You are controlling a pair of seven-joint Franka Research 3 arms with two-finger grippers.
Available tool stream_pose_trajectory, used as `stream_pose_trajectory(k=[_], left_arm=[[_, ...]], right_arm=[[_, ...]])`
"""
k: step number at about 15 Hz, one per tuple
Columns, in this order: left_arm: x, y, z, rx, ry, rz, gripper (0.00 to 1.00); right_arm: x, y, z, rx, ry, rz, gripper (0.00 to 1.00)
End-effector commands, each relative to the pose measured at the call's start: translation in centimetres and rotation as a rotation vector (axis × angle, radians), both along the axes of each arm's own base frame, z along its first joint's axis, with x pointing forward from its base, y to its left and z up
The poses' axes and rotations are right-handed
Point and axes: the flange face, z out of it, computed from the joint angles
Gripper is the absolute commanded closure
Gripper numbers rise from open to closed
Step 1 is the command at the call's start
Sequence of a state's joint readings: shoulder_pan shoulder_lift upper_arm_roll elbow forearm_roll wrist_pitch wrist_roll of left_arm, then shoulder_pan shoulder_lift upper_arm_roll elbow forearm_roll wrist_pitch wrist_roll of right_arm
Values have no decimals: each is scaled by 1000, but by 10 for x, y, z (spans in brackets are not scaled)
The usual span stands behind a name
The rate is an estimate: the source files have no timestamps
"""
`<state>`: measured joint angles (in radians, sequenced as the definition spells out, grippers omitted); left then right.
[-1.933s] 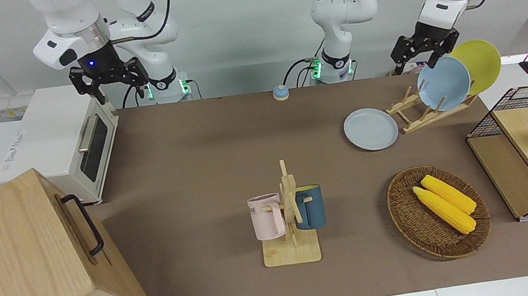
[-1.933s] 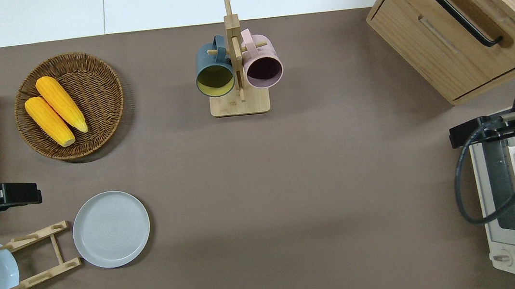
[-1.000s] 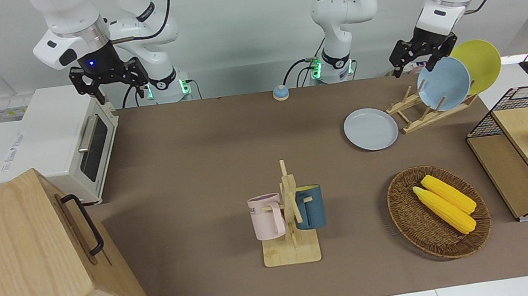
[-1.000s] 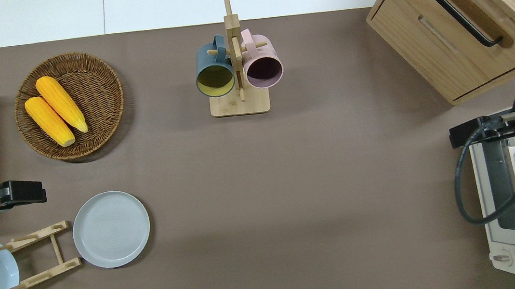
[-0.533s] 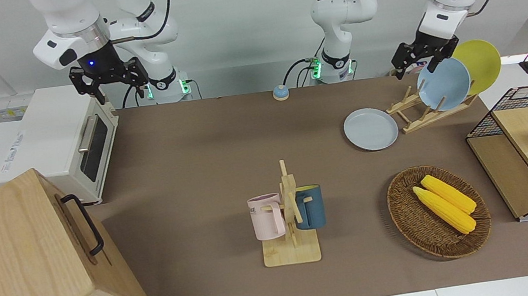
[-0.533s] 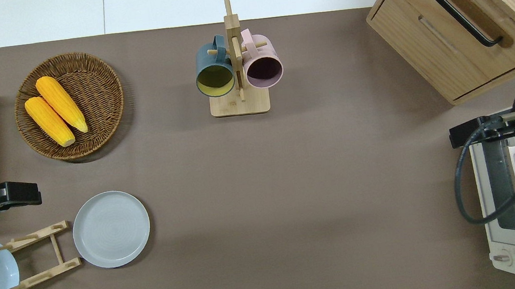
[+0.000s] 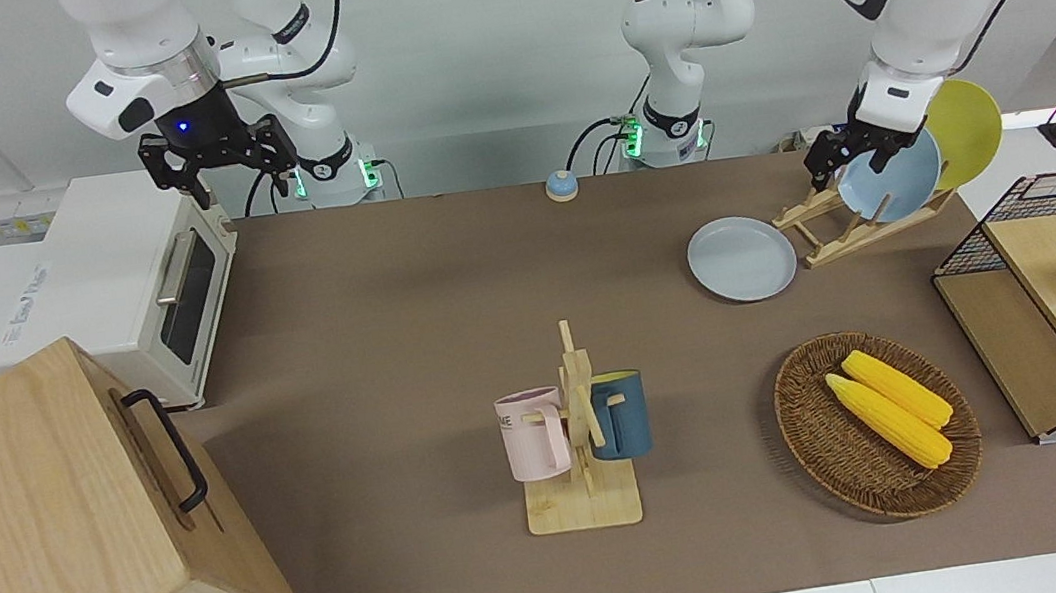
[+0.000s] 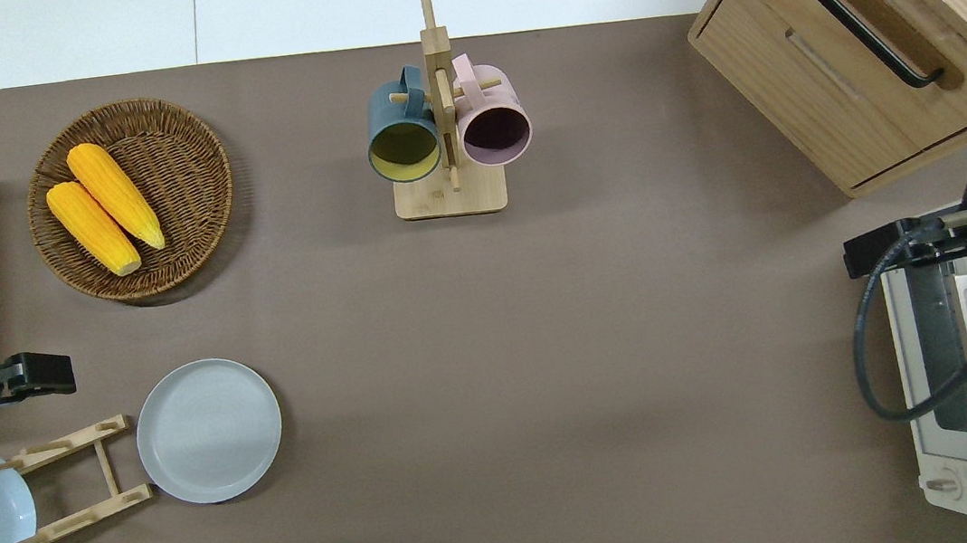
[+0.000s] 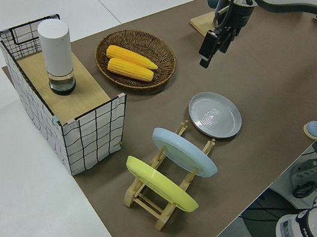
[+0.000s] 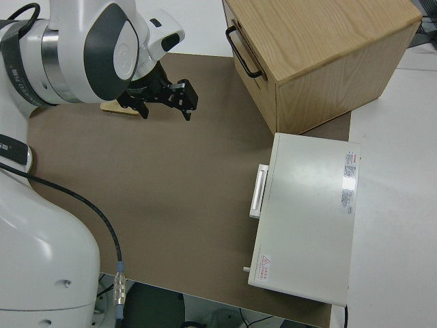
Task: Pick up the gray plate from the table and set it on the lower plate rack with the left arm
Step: 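Move the left gripper toward the edge of the gray plate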
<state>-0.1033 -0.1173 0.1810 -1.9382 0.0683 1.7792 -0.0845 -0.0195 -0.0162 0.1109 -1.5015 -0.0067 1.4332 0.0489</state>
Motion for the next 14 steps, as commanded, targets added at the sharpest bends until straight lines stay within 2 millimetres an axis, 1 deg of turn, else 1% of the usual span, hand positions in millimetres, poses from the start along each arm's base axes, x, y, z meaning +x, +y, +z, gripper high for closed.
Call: stream_pose_trajectory(k=[1, 4, 7, 8, 11, 14], left_arm=[[-23, 6, -59, -6, -40, -4, 5], [-37, 4, -101, -14, -23, 1, 5], [-53, 3, -136, -21, 15, 7, 5], [-59, 6, -144, -25, 33, 15, 5], [-70, 11, -162, -31, 64, 28, 5], [-80, 14, -184, -39, 53, 41, 5]], right_arm=[[-2, -2, 3, 17, 8, -15, 11], [-2, -2, 3, 17, 8, -15, 11], [-2, -2, 3, 17, 8, -15, 11], [-2, -2, 3, 17, 8, -15, 13], [-2, -2, 3, 17, 8, -15, 11], [-2, -2, 3, 17, 8, -15, 13]])
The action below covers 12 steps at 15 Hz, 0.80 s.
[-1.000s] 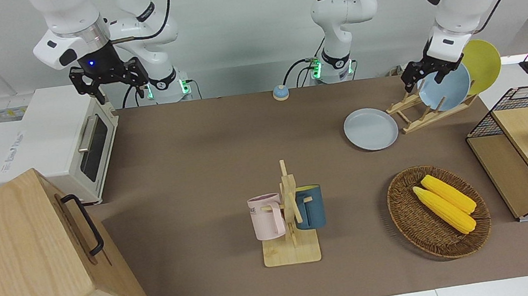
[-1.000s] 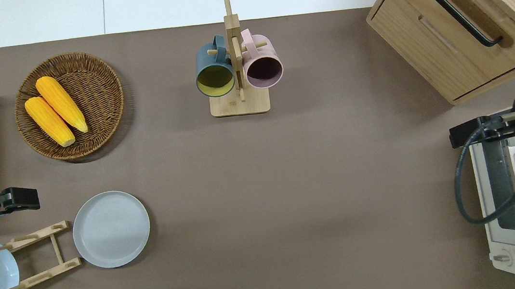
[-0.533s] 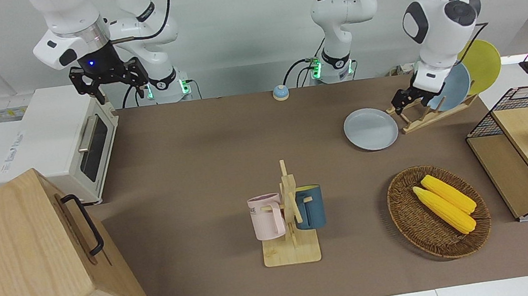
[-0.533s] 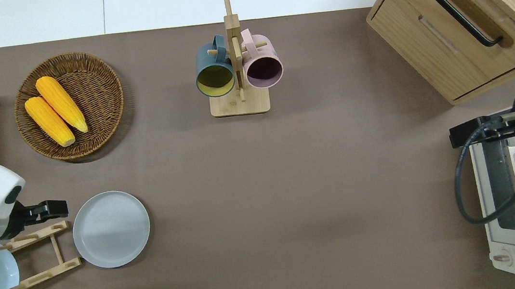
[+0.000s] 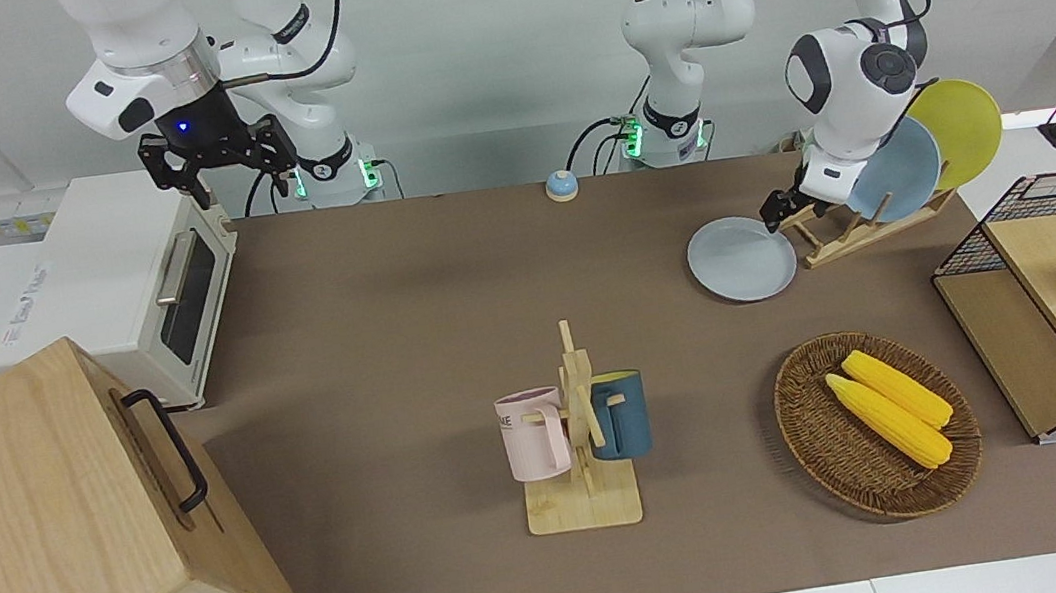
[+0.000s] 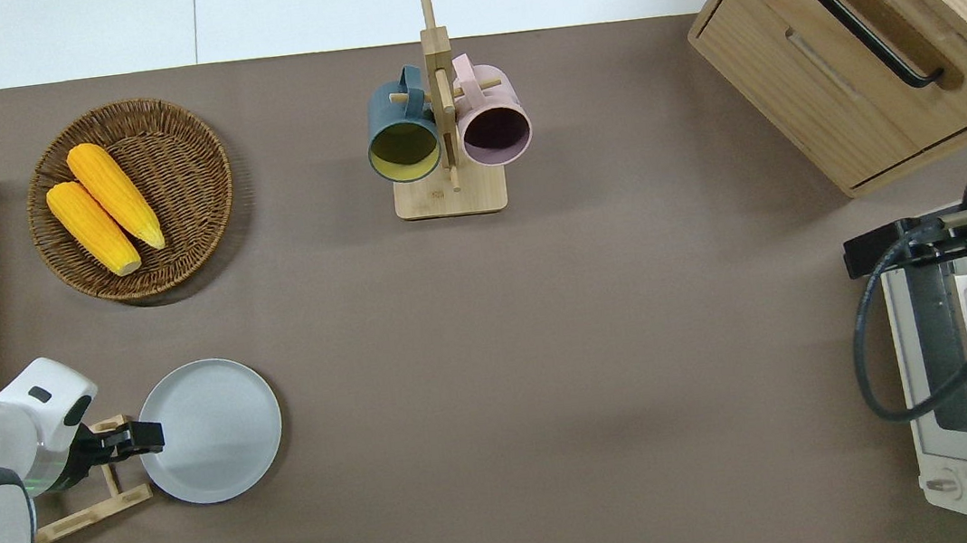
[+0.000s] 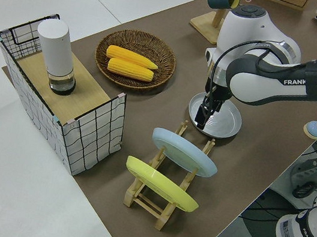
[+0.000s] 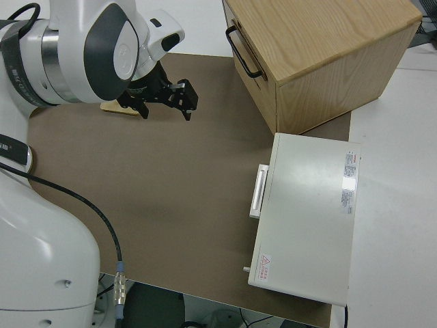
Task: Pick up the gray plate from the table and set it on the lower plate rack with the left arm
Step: 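Move the left gripper toward the edge of the gray plate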
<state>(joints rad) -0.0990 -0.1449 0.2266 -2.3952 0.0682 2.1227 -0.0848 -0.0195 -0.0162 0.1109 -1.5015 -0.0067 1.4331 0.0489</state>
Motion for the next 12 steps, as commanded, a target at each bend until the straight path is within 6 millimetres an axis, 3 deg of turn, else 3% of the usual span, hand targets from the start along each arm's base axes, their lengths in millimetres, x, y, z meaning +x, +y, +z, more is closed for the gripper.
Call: stream_pose_trajectory(k=[1, 8, 12], left_arm=[[-20, 2, -20, -8, -34, 17, 5], [-27, 2, -51, -19, -27, 39, 7], [-26, 6, -59, -14, -36, 47, 13]], right_arm=[[-2, -2, 3, 17, 8, -15, 11], [-2, -2, 3, 17, 8, -15, 13], [-2, -2, 3, 17, 8, -15, 11]])
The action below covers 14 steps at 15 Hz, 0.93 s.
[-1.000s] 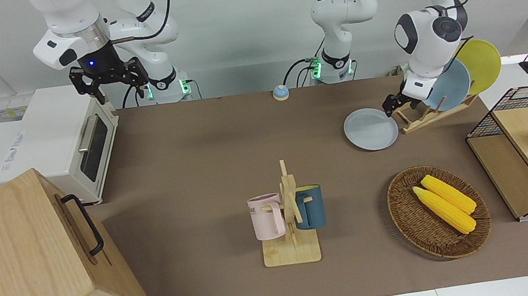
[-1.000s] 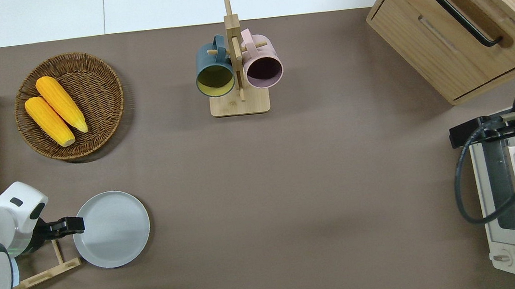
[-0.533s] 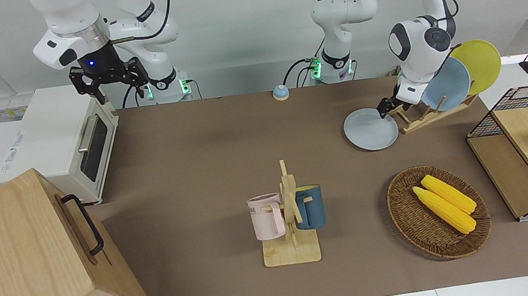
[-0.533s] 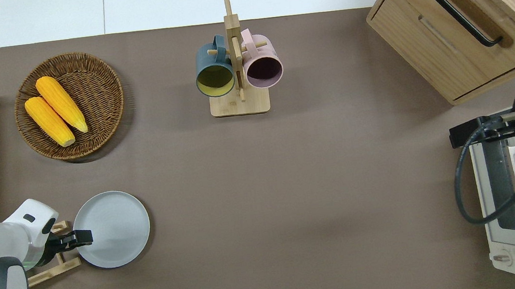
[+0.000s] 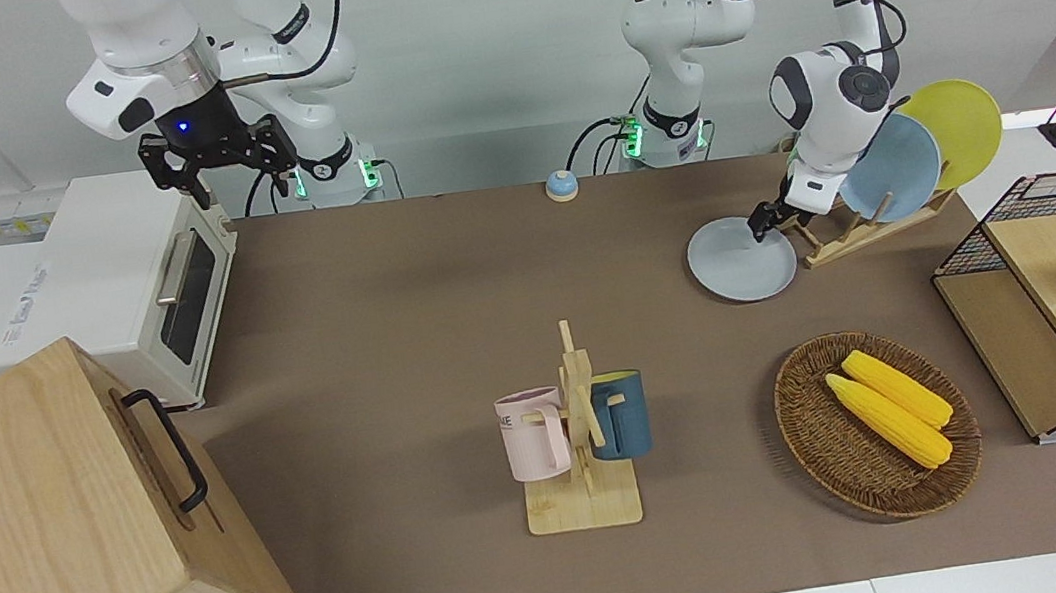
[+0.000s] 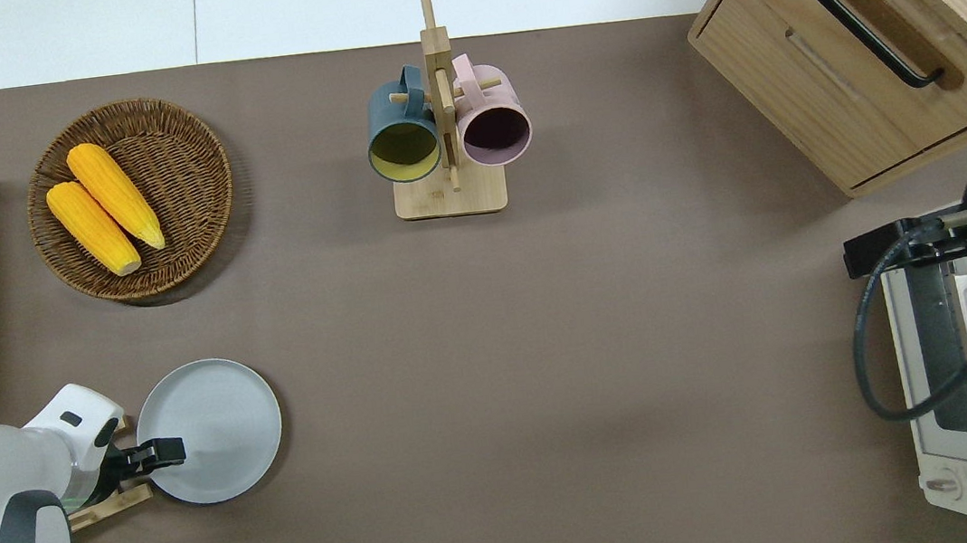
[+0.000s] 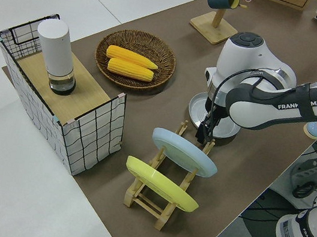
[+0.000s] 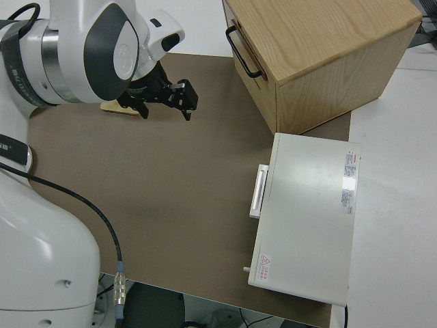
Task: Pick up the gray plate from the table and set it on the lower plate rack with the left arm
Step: 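Close the left gripper on the gray plate's rim nearest it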
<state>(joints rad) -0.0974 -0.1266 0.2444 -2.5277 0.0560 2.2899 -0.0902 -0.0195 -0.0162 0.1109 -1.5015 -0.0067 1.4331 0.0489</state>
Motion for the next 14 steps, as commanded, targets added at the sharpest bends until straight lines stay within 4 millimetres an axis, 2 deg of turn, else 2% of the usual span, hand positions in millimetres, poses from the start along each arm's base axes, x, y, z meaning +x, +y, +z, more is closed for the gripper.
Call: stream_pose_trajectory(k=[1, 2, 4, 7, 9, 10, 14], left_arm=[[-2, 4, -12, -2, -17, 22, 13], [-2, 4, -12, -1, -18, 22, 25], [-1, 4, -11, -2, -20, 28, 186], [-1, 3, -11, -8, -21, 72, 697], [-1, 2, -12, -8, -16, 71, 943], [-2, 2, -12, -10, -11, 70, 999], [-2, 0, -11, -10, -11, 67, 1000]], right_arm=[[-2, -2, 3, 17, 8, -15, 11], [-2, -2, 3, 17, 8, -15, 11], [-2, -2, 3, 17, 8, -15, 11], [-2, -2, 3, 17, 8, -15, 13], [-2, -2, 3, 17, 8, -15, 11], [-2, -2, 3, 17, 8, -15, 13], [-2, -2, 3, 17, 8, -15, 13]])
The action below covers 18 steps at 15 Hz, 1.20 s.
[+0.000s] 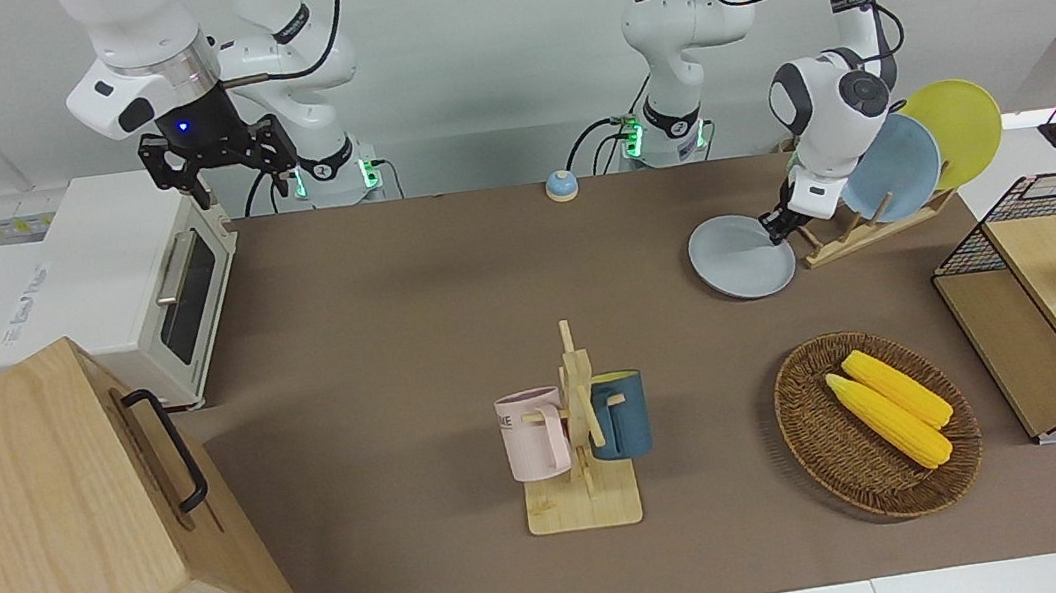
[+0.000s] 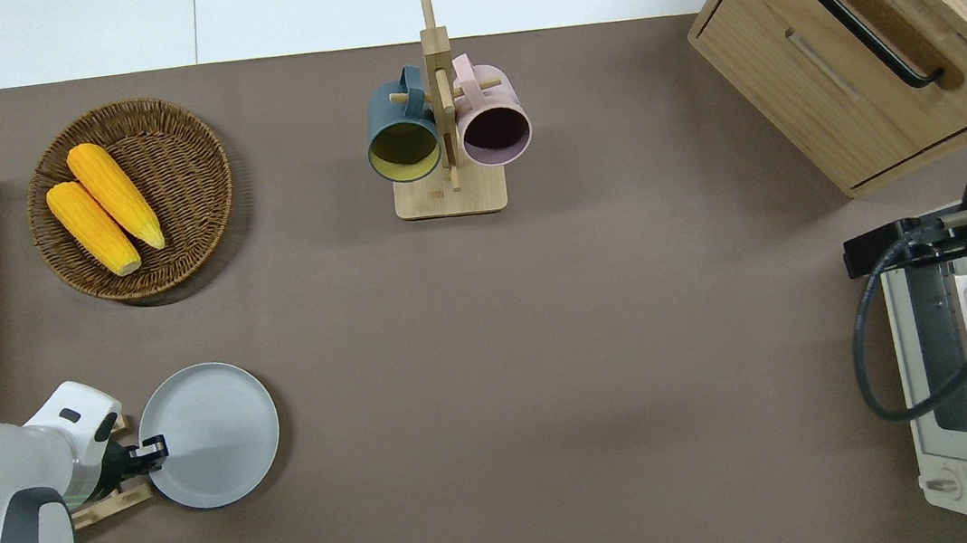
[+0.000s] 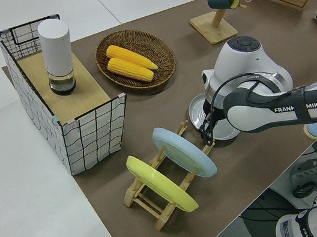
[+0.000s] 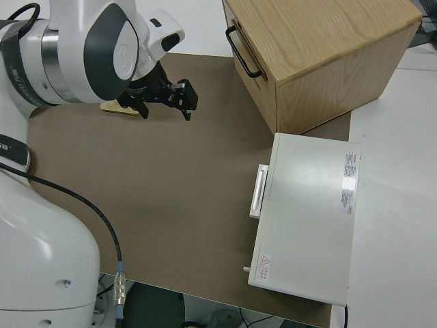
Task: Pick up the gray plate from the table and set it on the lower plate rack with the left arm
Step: 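Close the left gripper on the gray plate's rim nearest it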
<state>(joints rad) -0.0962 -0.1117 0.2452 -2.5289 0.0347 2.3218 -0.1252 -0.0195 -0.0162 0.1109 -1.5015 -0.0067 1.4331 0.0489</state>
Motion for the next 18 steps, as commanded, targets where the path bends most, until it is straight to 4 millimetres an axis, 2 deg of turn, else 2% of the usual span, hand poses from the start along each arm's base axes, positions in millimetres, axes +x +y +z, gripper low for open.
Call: stream_pose_trajectory(k=[1, 11, 14, 18], left_arm=[[-5, -2, -7, -5, 7, 13, 1000], [-3, -3, -4, -4, 10, 10, 1000], [1, -3, 5, -5, 1, 8, 1000], [14, -5, 32, -7, 38, 12, 1000]], right_arm=[[-2, -2, 3, 17, 8, -15, 11], [-2, -2, 3, 17, 8, -15, 11], [-2, -2, 3, 17, 8, -15, 13], [-2, -2, 3, 17, 8, -15, 11]])
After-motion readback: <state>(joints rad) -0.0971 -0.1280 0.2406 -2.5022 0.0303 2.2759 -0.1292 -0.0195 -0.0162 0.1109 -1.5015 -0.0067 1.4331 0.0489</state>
